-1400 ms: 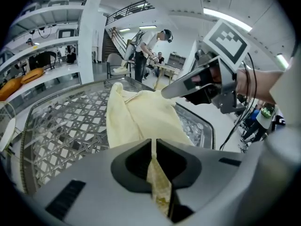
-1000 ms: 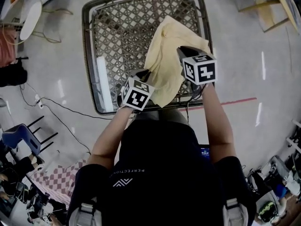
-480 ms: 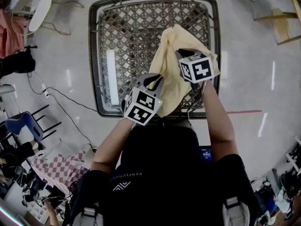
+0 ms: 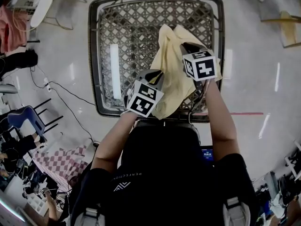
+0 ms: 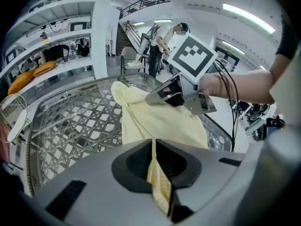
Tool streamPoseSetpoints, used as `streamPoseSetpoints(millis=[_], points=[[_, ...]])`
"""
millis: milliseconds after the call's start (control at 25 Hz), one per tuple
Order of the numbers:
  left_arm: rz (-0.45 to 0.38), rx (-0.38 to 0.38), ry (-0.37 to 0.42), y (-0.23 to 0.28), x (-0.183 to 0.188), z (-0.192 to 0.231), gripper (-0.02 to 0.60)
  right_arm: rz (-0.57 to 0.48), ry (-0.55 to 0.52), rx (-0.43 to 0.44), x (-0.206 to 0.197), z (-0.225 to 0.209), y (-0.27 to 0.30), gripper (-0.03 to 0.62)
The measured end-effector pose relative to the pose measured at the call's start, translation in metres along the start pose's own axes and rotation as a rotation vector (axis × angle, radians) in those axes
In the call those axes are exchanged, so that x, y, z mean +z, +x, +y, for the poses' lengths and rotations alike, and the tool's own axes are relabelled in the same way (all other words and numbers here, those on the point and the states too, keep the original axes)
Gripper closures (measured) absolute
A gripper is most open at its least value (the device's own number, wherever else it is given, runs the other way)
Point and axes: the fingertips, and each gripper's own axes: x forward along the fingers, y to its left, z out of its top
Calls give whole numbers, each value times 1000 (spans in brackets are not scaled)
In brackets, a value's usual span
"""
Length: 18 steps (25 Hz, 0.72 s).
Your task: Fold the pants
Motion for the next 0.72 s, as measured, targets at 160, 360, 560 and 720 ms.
streamPoseSetpoints(millis=[160,360,560,720], points=[[-7,23,-8,-6,-2,3,549,-34,25,16,0,3,-10,545],[-54,19,39,-16,-5,8,557,-124,79,16,-4,12,-38,545],[-155,-69,64,-28,-2,5,569,-147,123,-33,-30,26,-74,546],[-145,-133,148,-31,-5,-7,569,-176,184,-89,-61,33,-108,545]])
